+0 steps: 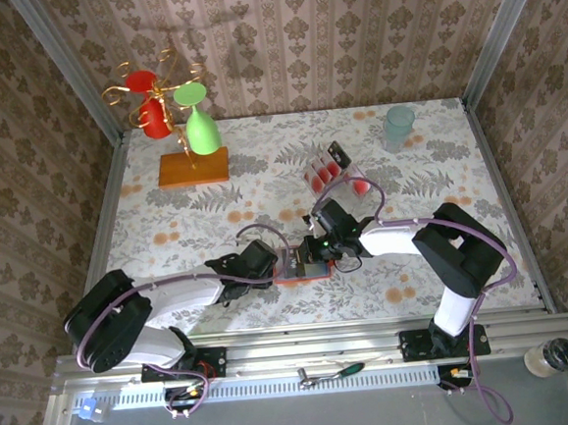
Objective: Put the credit cards into the card holder
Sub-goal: Insert the credit card into the card slot.
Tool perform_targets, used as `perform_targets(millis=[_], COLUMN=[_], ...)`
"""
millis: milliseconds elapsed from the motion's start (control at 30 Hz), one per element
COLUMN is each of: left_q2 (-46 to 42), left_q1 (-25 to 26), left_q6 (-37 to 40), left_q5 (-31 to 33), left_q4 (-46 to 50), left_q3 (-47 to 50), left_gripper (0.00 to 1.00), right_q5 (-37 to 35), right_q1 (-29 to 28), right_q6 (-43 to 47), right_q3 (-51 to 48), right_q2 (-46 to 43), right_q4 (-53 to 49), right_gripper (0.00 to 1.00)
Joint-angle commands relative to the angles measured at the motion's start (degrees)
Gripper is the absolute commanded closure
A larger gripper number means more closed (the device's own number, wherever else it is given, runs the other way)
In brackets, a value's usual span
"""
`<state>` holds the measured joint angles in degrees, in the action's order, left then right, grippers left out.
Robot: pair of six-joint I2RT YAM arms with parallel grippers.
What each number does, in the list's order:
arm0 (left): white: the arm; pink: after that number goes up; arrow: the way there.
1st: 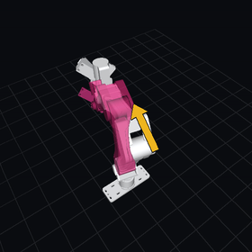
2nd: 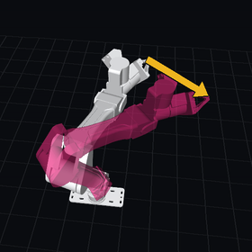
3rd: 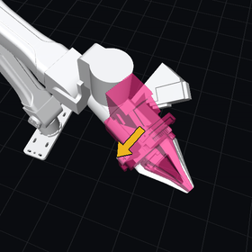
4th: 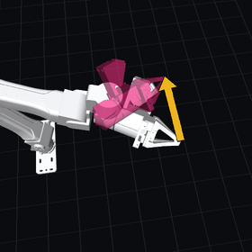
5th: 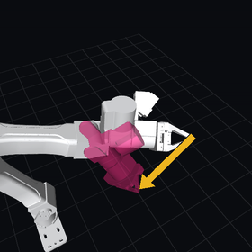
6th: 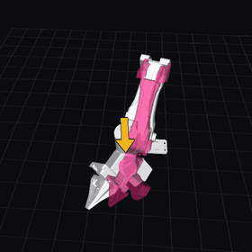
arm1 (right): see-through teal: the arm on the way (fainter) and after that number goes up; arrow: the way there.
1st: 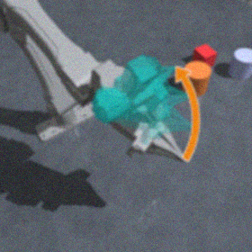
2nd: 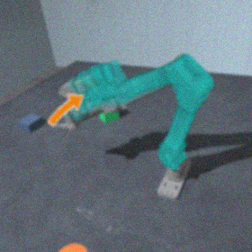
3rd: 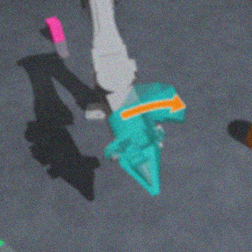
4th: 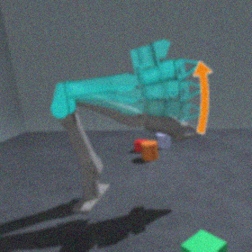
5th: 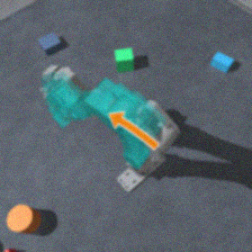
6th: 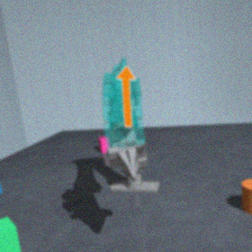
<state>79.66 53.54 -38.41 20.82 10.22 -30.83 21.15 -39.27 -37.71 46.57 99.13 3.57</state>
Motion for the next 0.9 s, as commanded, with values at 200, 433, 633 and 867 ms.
perform_targets(millis=[200, 433, 633, 867], left_q2=[4.0, 4.6, 4.0, -0.5], left_q1=[-0.3, -0.3, -0.2, -0.2], left_q6=[1.9, 1.9, 1.8, 0.6], left_q5=[-1.0, -1.3, -1.5, -1.3], left_q4=[-1.0, -1.9, -1.8, 0.0], left_q3=[-1.7, -1.8, -1.8, -0.7], left_gripper=[0.3, 0.3, 0.31, 0.3], right_q5=[-1.6, -1.0, -0.1, -4.2], right_q1=[-1.9, -2.6, -3.0, -3.0], right_q6=[-0.9, -1.8, -1.7, 0.3], right_q3=[3.8, 5.8, 6.6, 4.2], right_q2=[3.3, 4.9, 3.6, -3.3], right_q4=[-2.1, -1.9, -3.1, -6.7], right_gripper=[0.9, 0.9, 0.9, 0.9])
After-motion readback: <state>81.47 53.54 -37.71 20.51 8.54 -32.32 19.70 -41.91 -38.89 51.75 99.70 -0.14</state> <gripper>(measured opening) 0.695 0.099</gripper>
